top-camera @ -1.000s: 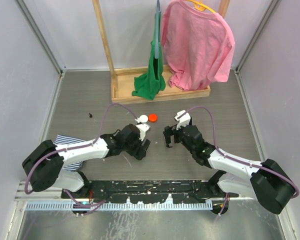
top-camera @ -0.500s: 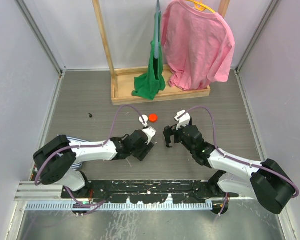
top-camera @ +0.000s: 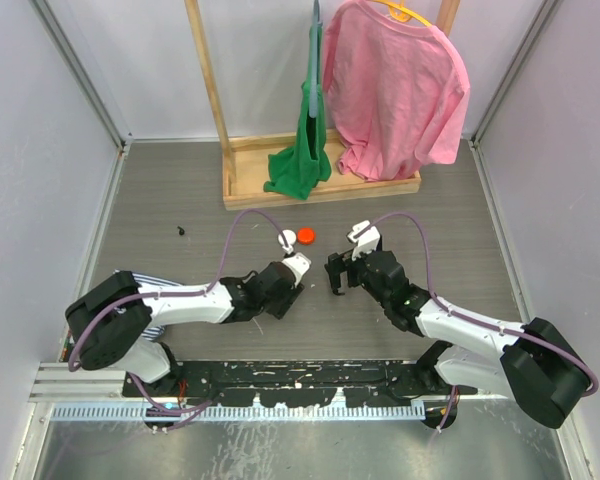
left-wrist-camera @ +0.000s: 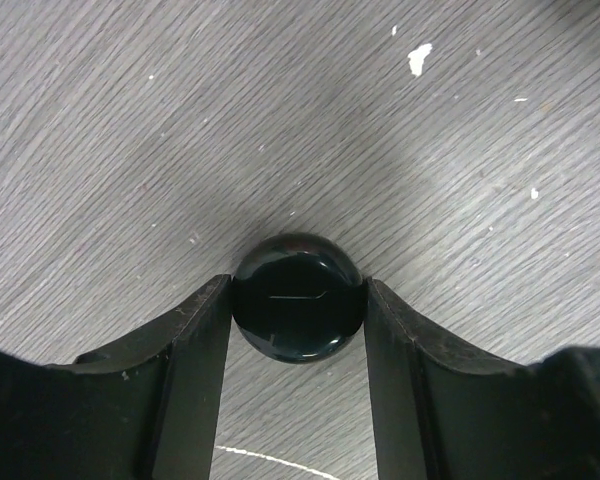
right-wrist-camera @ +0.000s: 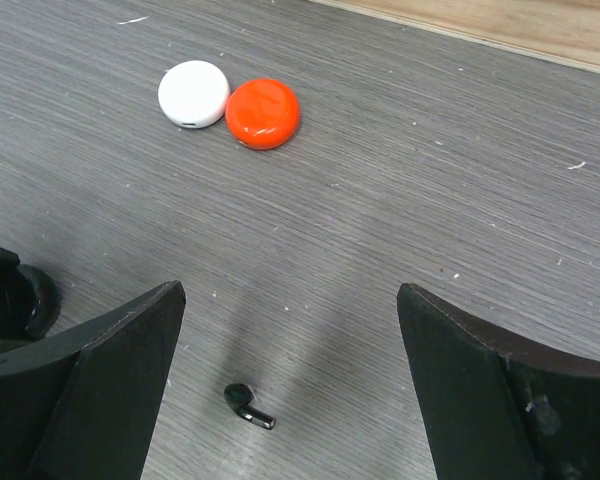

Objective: Insert the wireless bluetooth earbuds into the charging case
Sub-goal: Pick up the charging case at the center of the board.

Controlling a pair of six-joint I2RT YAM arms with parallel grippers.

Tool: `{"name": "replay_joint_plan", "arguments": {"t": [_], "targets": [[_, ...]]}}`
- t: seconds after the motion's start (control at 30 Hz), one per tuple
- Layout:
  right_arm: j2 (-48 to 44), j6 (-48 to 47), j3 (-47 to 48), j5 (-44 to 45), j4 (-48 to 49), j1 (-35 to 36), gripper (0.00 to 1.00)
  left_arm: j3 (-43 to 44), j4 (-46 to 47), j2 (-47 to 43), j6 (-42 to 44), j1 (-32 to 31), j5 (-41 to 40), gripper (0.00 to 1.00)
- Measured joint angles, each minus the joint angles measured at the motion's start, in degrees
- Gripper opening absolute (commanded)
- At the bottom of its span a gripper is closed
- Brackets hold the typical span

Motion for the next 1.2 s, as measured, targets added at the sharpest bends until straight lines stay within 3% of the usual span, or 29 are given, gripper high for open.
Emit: {"name": "replay_joint_plan", "arguments": {"t": [0.43,0.8,1.2], "targets": [[-0.2,1.3,4.3,-5.4,-3.8,0.0,0.91,-6.5,6.6,-9.8,2.1,0.0,-3.3,0.43],[-4.9,6.8,13.0,-14.1,-12.6,0.0,0.85,-14.1,24.6,-20.3,9.1,0.0,2.2,0.45],[-3.8,13.8,19.6,-26.1,-18.1,0.0,0.76,-18.0,39.4,-24.0,18.4,0.0,7.7,0.46]]}}
